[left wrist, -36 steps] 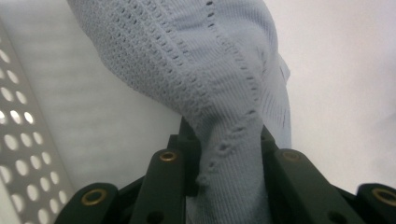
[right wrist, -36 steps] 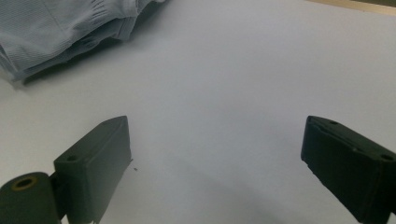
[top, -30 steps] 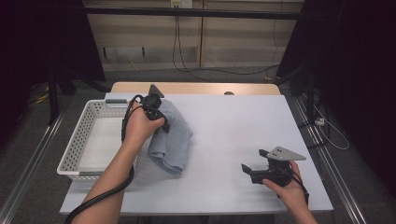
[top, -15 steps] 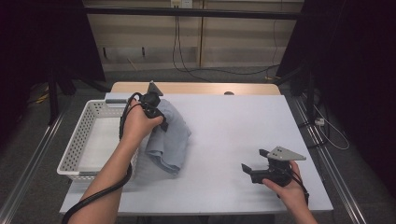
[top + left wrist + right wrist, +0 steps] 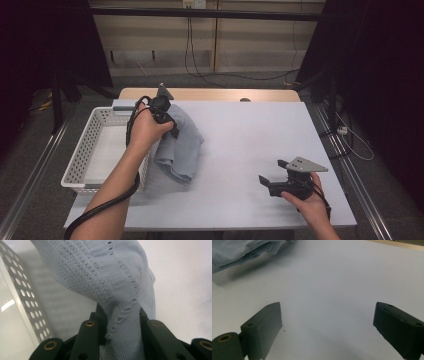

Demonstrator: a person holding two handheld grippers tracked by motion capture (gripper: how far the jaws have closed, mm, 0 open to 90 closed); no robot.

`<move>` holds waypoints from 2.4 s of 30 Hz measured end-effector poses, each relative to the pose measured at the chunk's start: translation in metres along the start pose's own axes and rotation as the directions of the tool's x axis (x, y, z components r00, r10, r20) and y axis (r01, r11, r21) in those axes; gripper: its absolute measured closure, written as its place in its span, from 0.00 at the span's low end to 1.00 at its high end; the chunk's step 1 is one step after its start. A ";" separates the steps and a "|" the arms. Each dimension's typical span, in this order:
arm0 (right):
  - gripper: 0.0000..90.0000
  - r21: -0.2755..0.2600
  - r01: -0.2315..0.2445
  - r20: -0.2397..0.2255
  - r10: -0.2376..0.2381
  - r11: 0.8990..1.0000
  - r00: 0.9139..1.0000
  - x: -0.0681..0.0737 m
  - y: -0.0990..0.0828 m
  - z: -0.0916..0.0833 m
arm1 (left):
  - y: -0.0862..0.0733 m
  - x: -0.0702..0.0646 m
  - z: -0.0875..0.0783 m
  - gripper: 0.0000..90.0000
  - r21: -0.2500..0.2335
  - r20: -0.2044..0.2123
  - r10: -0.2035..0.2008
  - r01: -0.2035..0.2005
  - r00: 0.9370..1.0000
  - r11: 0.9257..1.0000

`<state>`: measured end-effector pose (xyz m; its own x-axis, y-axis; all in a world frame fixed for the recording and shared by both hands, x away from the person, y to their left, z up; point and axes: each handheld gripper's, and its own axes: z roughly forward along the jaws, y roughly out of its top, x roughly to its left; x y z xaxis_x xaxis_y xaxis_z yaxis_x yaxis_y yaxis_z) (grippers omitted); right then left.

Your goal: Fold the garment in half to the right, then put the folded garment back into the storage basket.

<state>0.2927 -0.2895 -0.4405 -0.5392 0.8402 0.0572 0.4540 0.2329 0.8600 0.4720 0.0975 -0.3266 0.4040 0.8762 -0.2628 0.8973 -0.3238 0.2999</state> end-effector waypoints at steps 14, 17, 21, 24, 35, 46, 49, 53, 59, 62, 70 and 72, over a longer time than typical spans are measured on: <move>0.08 0.001 0.001 -0.001 -0.001 1.000 1.000 0.000 0.000 0.000 | 0.006 0.000 -0.006 0.82 -0.003 -0.005 0.006 -0.006 1.000 1.000; 0.08 0.000 0.000 0.000 0.000 1.000 1.000 0.000 0.000 0.000 | 0.007 0.001 -0.008 0.82 -0.003 -0.005 0.010 -0.010 1.000 1.000; 0.08 0.000 0.001 -0.001 -0.001 1.000 1.000 0.000 0.000 0.000 | 0.008 0.002 -0.011 0.82 0.001 -0.011 0.011 -0.011 1.000 1.000; 0.08 0.000 -0.001 0.001 0.001 1.000 1.000 0.000 0.000 0.000 | 0.010 0.002 -0.013 0.82 0.004 -0.014 0.016 -0.015 1.000 1.000; 0.08 0.000 -0.001 0.001 0.001 1.000 1.000 -0.001 0.000 0.000 | 0.020 0.001 -0.022 0.82 0.000 -0.041 0.041 -0.041 0.998 0.999; 0.08 -0.002 -0.004 0.001 0.004 1.000 1.000 -0.002 0.000 0.000 | 0.033 0.000 -0.033 0.82 -0.008 -0.063 0.055 -0.056 0.996 0.998; 0.08 -0.001 -0.004 -0.001 0.004 1.000 1.000 -0.002 0.000 0.000 | 0.036 0.000 -0.035 0.82 -0.005 -0.070 0.062 -0.063 0.996 0.998; 0.08 0.000 -0.005 -0.001 0.005 1.000 1.000 -0.003 0.000 0.000 | 0.040 0.000 -0.039 0.82 -0.011 -0.077 0.065 -0.066 0.995 0.998; 0.08 0.000 -0.005 0.001 0.005 1.000 1.000 -0.003 0.000 0.000 | 0.041 0.001 -0.045 0.82 -0.017 -0.078 0.065 -0.067 0.995 0.998; 0.08 0.000 -0.004 0.000 0.004 1.000 1.000 -0.003 0.000 0.001 | 0.041 0.002 -0.047 0.82 -0.017 -0.081 0.064 -0.066 0.995 0.998; 0.08 0.000 -0.003 -0.001 0.003 1.000 1.000 -0.002 0.000 0.001 | 0.043 0.003 -0.056 0.82 -0.022 -0.091 0.070 -0.072 0.993 0.997; 0.08 0.003 -0.002 -0.002 0.002 1.000 1.000 -0.001 0.000 0.002 | 0.043 0.004 -0.059 0.82 -0.028 -0.093 0.069 -0.072 0.993 0.997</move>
<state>0.2949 -0.2895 -0.4418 -0.5399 0.8396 0.0604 0.4577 0.2326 0.8581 0.5021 0.1078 -0.2607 0.4469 0.8810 -0.1552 0.8605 -0.3759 0.3439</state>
